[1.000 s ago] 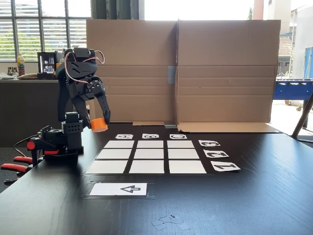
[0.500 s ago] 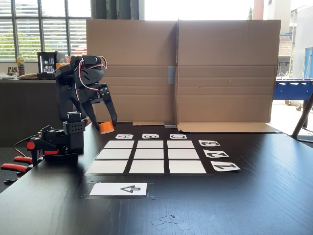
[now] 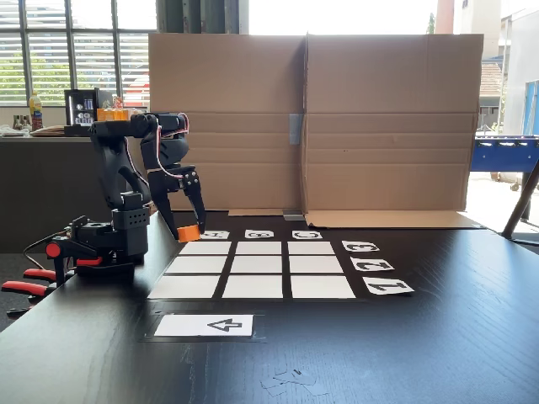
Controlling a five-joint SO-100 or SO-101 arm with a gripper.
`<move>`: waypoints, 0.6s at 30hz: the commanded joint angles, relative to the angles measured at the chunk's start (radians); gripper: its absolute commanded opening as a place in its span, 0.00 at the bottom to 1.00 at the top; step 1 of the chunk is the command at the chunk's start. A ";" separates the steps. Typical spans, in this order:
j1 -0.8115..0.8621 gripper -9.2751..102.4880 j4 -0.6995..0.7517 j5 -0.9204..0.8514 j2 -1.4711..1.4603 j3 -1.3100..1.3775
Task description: Pick up the round, orange token and place it in the grid on square A1.
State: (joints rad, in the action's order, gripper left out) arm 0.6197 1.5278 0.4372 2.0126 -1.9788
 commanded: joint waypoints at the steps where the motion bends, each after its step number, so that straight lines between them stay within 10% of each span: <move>1: -0.011 0.08 -0.017 -0.008 0.028 -0.017; 18: 0.015 0.08 -0.202 -0.025 -0.002 -0.244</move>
State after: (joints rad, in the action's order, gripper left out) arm 0.6182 1.3499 0.4249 2.0080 -2.2151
